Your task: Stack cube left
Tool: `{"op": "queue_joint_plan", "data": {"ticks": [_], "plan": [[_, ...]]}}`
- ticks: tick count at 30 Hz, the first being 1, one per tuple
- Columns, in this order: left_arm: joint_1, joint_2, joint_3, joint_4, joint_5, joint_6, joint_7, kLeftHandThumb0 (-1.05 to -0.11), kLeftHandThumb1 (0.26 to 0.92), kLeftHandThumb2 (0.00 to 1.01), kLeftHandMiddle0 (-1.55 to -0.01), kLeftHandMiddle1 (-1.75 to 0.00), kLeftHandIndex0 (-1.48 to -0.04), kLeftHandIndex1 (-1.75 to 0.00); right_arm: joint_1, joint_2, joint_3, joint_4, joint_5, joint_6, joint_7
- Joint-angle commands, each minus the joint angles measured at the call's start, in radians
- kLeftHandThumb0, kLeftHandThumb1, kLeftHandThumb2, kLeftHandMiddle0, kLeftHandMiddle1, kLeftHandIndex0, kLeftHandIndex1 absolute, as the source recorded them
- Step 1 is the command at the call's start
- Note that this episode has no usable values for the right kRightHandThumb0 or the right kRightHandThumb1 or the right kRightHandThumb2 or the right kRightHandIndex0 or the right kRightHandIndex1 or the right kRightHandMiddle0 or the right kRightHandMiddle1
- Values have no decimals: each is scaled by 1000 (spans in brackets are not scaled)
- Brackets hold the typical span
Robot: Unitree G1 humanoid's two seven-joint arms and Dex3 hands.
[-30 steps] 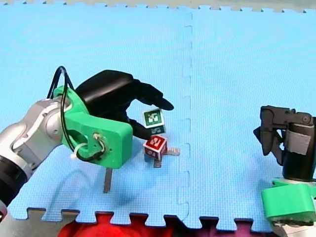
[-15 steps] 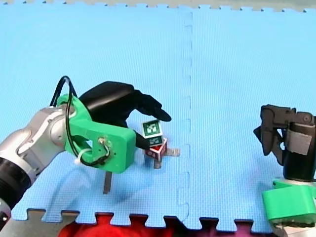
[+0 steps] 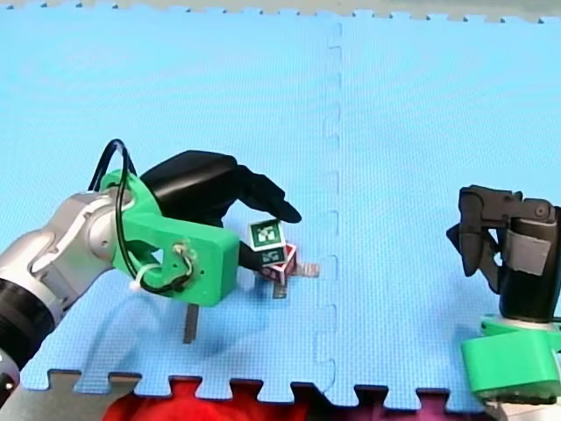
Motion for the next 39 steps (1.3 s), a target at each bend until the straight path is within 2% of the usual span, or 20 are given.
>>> {"op": "queue_joint_plan", "data": {"ticks": [1,13,15,17,18,19,20,21,24,26,30,39], "plan": [[-6,4,-2,7,-1,-3,-1,-533,817,2,-1011,-1688,-1360,-7,3,-1,0,-3,0,3,-5],[-15,5,-3,38,4,-22,11,-549,820,1,-1044,-1609,-1367,-4,-5,9,4,9,-21,5,-31],[-17,4,-6,42,9,-16,15,-593,793,0,-1020,-1586,-1036,0,-6,9,5,13,-27,2,-39],[-17,4,-16,21,31,13,20,-678,768,0,-970,-1649,-867,-1,-9,8,6,20,-32,-1,-48],[-16,5,-21,9,43,27,24,-749,754,0,-913,-1685,-776,0,-10,7,6,24,-35,-2,-52],[-15,6,-26,-3,55,42,27,-777,749,0,-891,-1700,-737,0,-12,6,7,28,-37,-3,-56],[-14,7,-29,-13,62,58,26,-844,757,4,-877,-1696,-653,0,-13,6,7,31,-40,-4,-60],[-12,7,-30,-20,66,71,23,-960,793,15,-876,-1663,-538,0,-15,5,8,34,-41,-5,-63],[-4,8,-27,-38,59,94,13,-1039,878,31,-844,-1727,-321,1,-20,5,10,44,-48,-6,-76],[3,7,-20,-44,49,99,18,-1046,898,30,-816,-1741,-242,0,-24,4,12,54,-52,-8,-85],[13,2,-5,-44,20,92,18,-1048,903,21,-793,-1746,-178,0,-30,1,14,67,-54,-13,-95],[14,9,-4,-63,16,115,-1,-1048,907,13,-786,-1746,-129,0,-43,0,23,83,-65,-16,-115]]}}
